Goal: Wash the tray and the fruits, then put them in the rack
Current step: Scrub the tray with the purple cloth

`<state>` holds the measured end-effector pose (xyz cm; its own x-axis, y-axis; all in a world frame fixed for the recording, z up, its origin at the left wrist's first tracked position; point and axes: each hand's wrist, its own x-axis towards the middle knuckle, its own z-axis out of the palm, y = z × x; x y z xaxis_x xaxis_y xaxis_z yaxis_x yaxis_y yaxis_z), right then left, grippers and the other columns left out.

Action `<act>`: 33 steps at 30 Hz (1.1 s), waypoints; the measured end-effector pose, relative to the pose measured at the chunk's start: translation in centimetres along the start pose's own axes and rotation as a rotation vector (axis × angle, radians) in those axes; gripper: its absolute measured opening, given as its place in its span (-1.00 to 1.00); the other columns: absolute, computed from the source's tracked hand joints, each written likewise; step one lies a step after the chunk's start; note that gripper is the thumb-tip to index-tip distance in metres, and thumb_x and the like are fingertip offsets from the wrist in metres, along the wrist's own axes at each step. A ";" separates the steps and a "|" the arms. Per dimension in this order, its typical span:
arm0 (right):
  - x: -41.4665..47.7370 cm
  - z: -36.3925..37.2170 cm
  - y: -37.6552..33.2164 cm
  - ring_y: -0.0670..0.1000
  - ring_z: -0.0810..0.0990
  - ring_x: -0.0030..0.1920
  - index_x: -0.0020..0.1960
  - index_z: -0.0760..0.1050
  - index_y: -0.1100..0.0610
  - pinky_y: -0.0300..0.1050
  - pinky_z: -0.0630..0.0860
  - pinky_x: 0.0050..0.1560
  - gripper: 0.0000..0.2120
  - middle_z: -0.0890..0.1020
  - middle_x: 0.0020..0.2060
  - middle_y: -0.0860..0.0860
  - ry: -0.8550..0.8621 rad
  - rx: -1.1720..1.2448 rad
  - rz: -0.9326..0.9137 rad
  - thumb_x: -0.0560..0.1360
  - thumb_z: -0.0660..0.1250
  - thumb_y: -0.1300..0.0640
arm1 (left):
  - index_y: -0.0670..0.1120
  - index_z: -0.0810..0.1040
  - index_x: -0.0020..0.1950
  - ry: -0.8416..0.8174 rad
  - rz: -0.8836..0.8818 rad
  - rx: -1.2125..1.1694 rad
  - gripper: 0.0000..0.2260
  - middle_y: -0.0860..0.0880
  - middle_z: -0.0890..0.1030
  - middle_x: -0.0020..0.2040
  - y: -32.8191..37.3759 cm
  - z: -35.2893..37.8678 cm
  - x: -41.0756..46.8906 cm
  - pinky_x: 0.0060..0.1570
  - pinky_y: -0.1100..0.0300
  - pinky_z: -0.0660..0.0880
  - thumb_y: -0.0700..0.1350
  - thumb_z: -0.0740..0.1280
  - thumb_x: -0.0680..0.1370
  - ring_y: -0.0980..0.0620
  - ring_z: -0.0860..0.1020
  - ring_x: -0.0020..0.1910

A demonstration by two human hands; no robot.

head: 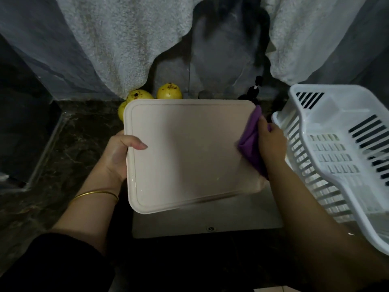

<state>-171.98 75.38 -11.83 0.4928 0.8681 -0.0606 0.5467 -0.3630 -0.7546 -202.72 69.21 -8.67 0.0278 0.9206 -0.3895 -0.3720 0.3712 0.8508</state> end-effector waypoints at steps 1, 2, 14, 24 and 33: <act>-0.5 -0.1 0.2 0.13 0.50 -0.02 -0.04 0.45 0.13 -0.09 0.30 -0.04 -0.56 0.55 -0.06 0.11 -0.003 -0.008 0.009 0.59 0.05 -0.22 | -0.15 0.58 0.08 -0.005 0.009 -0.010 -0.57 -0.15 0.66 -0.11 -0.1 0.0 0.0 -0.21 0.04 0.61 -0.36 0.20 0.26 -0.11 0.64 -0.19; -0.8 -0.1 0.4 0.13 0.50 -0.03 -0.03 0.45 0.14 -0.09 0.30 -0.05 -0.56 0.54 -0.06 0.11 -0.005 -0.020 0.018 0.59 0.05 -0.22 | -0.15 0.58 0.09 -0.001 0.019 -0.018 -0.59 -0.15 0.66 -0.10 -0.2 0.1 0.0 -0.20 0.05 0.61 -0.38 0.17 0.31 -0.11 0.64 -0.19; -3.8 0.6 0.1 0.01 0.54 0.02 0.17 0.42 0.13 -0.10 0.49 0.00 -0.62 0.54 0.00 -0.01 0.113 0.805 0.363 0.54 0.25 -0.15 | -0.06 0.73 -0.24 0.095 0.016 -0.307 -0.48 -0.08 0.68 -0.14 -2.4 0.9 0.0 0.05 0.02 0.48 -0.34 -0.02 0.46 -0.08 0.66 -0.20; -6.6 2.3 -2.7 -0.06 0.61 -0.25 0.16 0.51 0.17 -0.20 0.57 -0.21 -0.73 0.64 -0.19 -0.01 -0.272 1.137 0.258 0.47 0.39 0.23 | -0.15 0.69 -0.02 -0.057 -0.085 -0.545 -0.65 -0.15 0.66 -0.02 -7.4 2.4 0.6 0.03 -0.04 0.58 -0.33 0.35 0.24 -0.13 0.65 -0.11; -4.3 -0.7 -3.3 -0.10 0.55 -0.36 -0.07 0.47 0.14 -0.24 0.52 -0.30 -0.81 0.59 -0.37 -0.05 -0.512 1.109 0.100 0.39 0.32 0.38 | -0.10 0.57 0.24 -0.109 -0.183 -0.489 -0.16 -0.12 0.63 0.14 -8.4 -1.6 0.7 -0.10 -0.06 0.61 -0.03 0.70 -0.02 -0.09 0.64 0.02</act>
<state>-175.41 72.63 -8.61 0.0396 0.9766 -0.2114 -0.4738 -0.1679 -0.8645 -201.03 66.57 -16.66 0.2193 0.8629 -0.4553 -0.7404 0.4511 0.4984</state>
